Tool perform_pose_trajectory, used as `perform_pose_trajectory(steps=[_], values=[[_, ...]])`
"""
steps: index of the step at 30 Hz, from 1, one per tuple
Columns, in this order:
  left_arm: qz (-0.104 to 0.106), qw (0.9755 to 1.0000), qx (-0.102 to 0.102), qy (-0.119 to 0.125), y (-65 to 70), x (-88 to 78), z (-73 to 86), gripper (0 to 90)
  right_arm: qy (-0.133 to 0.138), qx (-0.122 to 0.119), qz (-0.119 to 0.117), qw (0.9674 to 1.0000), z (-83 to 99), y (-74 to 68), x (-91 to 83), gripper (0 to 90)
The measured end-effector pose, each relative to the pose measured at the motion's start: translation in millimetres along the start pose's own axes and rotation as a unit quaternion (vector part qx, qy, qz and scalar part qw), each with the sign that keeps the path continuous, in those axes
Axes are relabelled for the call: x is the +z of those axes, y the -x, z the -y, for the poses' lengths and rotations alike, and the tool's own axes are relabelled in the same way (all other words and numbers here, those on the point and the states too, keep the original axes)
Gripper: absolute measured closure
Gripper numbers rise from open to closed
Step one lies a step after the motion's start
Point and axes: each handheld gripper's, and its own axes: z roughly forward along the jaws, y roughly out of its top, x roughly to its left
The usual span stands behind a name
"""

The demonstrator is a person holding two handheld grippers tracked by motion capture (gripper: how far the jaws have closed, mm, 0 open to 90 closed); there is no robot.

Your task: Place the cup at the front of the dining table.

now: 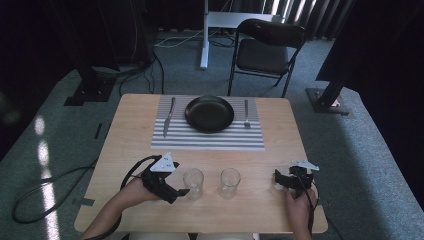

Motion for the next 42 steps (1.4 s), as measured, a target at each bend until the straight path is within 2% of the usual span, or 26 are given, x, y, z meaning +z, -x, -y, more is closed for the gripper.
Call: perform_pose_trajectory(steps=[6, 9, 15, 22, 26, 29, 35, 36, 40, 42], values=[[0.012, 0.9999, -0.002, -0.009, 2.3, 11.7, -5.2, 4.6, 0.000, 0.000, 0.000, 1.0000, 0.0, 0.0, 0.0, 11.7], [0.010, 0.9998, 0.000, -0.017, 3.2, 16.0, -8.0, 4.6, 0.000, 0.000, 0.000, 1.0000, 0.0, 0.0, 0.0, 11.7], [-0.017, 0.9982, -0.005, -0.058, 8.3, 26.7, -13.5, 4.6, 0.000, 0.000, 0.000, 1.0000, 0.0, 0.0, 0.0, 11.6], [-0.030, 0.9965, -0.019, -0.076, 10.0, 33.8, -15.7, 7.4, 0.000, 0.000, 0.000, 1.0000, 0.0, 0.0, 0.0, 11.7], [-0.060, 0.9930, -0.041, -0.094, 12.9, 38.6, -21.6, 7.4, 0.000, 0.000, 0.000, 1.0000, 0.0, 0.0, 0.0, 11.7], [-0.071, 0.9904, -0.052, -0.107, 14.4, 41.7, -25.1, 7.5, 0.000, 0.000, 0.000, 1.0000, 0.0, 0.0, 0.0, 11.7], [-0.075, 0.9871, -0.068, -0.124, 16.2, 48.0, -29.8, 7.6, 0.000, 0.000, 0.000, 1.0000, 0.0, 0.0, 0.0, 11.7], [-0.077, 0.9869, -0.068, -0.124, 16.2, 48.2, -29.8, 16.2, 0.000, 0.000, 0.000, 1.0000, 0.0, 0.0, 0.0, 11.7], [-0.080, 0.9858, -0.071, -0.129, 16.6, 51.7, -30.5, 16.3, 0.000, 0.000, 0.000, 1.0000, 0.0, 0.0, 0.0, 11.7], [-0.086, 0.9838, -0.078, -0.137, 15.9, 54.6, -30.7, 17.0, 0.000, 0.000, 0.000, 1.0000, 0.0, 0.0, 0.0, 11.7]])
